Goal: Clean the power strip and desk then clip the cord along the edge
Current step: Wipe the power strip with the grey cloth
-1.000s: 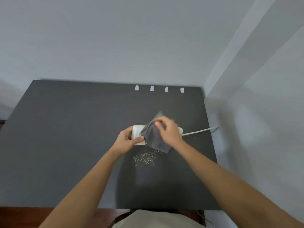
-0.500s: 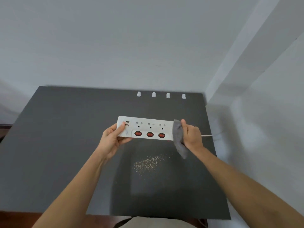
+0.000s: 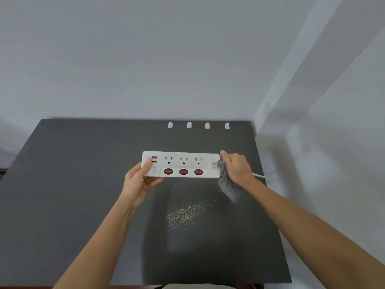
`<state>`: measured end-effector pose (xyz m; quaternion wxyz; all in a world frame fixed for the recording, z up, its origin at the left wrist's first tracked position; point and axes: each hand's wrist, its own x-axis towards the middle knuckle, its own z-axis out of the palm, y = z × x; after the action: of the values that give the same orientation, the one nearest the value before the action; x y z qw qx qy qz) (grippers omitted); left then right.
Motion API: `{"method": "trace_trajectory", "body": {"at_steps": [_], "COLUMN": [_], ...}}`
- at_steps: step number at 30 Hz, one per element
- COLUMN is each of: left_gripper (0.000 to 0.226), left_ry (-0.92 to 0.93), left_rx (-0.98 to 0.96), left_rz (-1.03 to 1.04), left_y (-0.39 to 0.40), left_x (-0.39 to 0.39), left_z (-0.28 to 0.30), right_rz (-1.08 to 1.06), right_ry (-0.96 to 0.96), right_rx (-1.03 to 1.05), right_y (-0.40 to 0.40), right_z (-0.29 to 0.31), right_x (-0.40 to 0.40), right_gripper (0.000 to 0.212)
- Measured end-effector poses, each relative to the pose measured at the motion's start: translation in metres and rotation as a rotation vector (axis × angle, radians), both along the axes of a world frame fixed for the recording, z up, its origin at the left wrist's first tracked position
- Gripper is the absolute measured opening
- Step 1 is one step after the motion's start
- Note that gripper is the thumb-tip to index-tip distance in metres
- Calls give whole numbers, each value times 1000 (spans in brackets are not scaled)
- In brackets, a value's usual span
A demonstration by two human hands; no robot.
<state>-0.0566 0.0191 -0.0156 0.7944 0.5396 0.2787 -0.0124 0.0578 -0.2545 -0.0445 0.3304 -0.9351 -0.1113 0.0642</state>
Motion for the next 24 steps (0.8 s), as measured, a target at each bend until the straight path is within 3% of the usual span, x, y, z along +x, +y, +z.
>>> {"method": "trace_trajectory", "body": {"at_steps": [5,11,17,24], "left_gripper": [28,29,44,38], "left_ry": [17,84,174,273], "left_rx": [26,19,-16,25], "left_rz": [25,110,132,133], "left_y": [19,46,72,83], "left_x": [2,19,82,139], "left_z": [-1,-12,-47,-90], "right_rz": [23,-170,-288,-337], "right_ry": [-84,-67,-28,26], "right_rx": [-192,-136,-72,-103], "right_y": [-43,-111,-91,-83], "right_z": [-1,-3,-13,-47], "right_x": [15,61,117,140], "right_gripper": [57,53,46,36]}}
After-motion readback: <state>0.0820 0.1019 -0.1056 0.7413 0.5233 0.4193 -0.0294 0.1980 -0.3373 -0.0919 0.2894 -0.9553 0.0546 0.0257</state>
